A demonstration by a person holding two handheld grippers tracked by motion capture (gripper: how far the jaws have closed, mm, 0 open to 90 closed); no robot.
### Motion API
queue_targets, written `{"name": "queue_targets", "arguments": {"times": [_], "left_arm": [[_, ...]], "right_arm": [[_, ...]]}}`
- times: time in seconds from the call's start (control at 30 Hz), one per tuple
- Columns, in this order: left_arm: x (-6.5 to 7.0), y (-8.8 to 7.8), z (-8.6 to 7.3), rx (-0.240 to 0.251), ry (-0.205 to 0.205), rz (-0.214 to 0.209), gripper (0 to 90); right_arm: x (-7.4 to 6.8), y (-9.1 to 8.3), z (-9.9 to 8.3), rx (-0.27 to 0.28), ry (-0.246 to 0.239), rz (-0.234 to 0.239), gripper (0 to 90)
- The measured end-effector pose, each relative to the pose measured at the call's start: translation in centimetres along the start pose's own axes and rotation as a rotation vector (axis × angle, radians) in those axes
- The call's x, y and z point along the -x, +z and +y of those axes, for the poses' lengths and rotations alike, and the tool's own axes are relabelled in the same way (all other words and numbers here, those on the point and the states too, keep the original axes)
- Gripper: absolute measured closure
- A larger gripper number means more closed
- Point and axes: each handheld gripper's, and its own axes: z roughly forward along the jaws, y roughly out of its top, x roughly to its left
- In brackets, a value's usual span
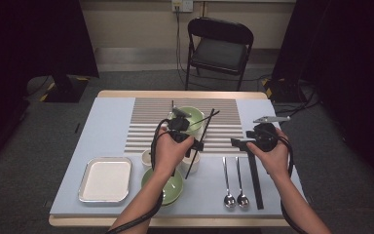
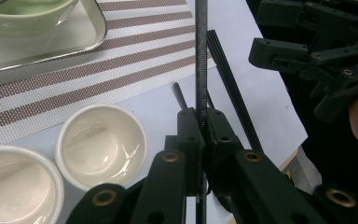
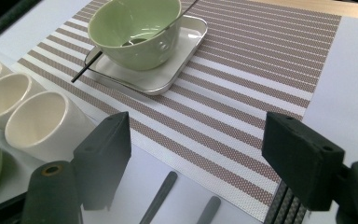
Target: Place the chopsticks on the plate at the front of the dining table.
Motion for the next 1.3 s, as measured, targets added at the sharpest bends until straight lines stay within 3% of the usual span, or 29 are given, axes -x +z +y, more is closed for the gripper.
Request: {"name": "queue_targets", "arguments": {"times": [0.4,1.3], "left_arm": [[-0.5,-0.7,0.1,0.008,-0.005,0.008,86.1],[-2.1,-2.6,-0.1,0.039,-0.044,0.016,86.2]], "right_arm": [[1.4,-0.4,-1.5,-0.015,0.003,-0.007,23.3],[3.2,-0.2,-4.3,-0.050,0.009,-0.021,23.0]]}}
